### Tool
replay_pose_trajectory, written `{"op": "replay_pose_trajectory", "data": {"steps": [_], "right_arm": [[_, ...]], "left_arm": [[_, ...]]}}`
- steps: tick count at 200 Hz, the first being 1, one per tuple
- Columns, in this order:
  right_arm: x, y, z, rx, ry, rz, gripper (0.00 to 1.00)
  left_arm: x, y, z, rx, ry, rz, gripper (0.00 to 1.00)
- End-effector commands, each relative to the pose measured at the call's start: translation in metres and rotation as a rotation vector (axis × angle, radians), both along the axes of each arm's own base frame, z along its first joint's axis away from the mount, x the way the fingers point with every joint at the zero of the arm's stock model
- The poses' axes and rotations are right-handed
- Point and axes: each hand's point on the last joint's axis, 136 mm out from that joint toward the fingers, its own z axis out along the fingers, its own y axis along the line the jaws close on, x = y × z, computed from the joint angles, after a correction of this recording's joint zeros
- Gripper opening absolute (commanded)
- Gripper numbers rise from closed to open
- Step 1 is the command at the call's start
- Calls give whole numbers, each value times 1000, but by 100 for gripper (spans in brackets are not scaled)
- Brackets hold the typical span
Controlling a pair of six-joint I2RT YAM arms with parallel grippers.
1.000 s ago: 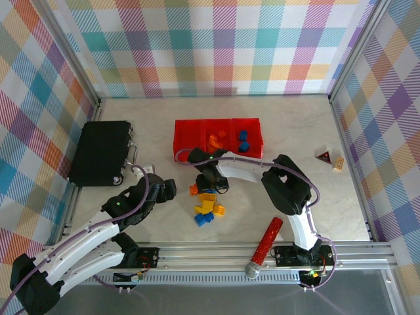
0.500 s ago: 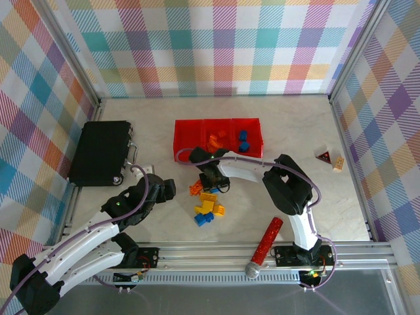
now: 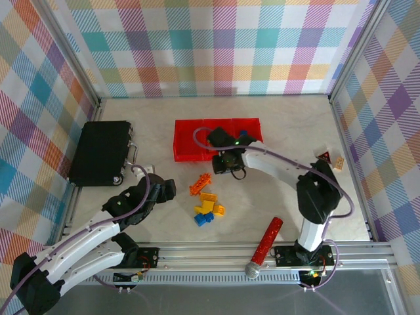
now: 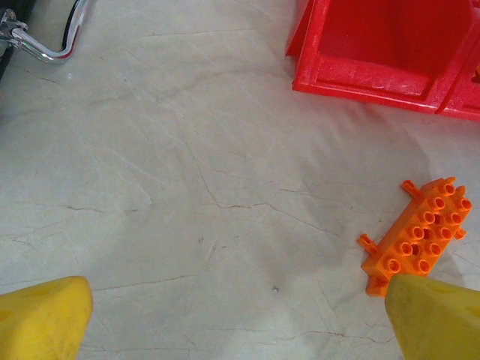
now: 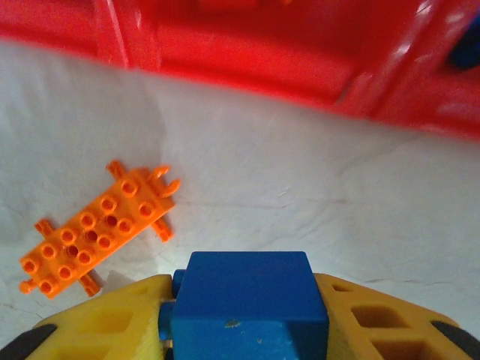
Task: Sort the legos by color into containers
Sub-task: Place the lego in the container.
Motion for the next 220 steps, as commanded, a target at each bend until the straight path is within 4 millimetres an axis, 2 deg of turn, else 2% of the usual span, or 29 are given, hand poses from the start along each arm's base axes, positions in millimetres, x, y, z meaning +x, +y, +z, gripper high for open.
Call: {"op": "replay_pose_trajectory", "data": {"steps": [1, 37, 66, 93, 130, 157, 220], "right_arm": [[27, -22, 32, 8, -71, 3, 35], [79, -50, 48, 35, -106, -34, 35], [117, -62, 45, 31, -105, -41, 35], [145, -71, 32, 26, -81, -58, 35], [164, -81, 12, -8, -58, -77, 35], [171, -86, -3, -56, -45, -78, 35], [182, -96, -18, -141, -43, -69, 37]], "left_arm": [[2, -3, 4, -1, -8, -3, 100], [4, -6, 7, 2, -6, -12, 100], [6, -7, 11, 6, -5, -13, 100], [6, -8, 12, 2, -2, -13, 100], [6, -8, 12, -4, 1, -7, 100], [7, -10, 11, -4, 1, -12, 100], [10, -23, 9, -30, -8, -75, 100]]}}
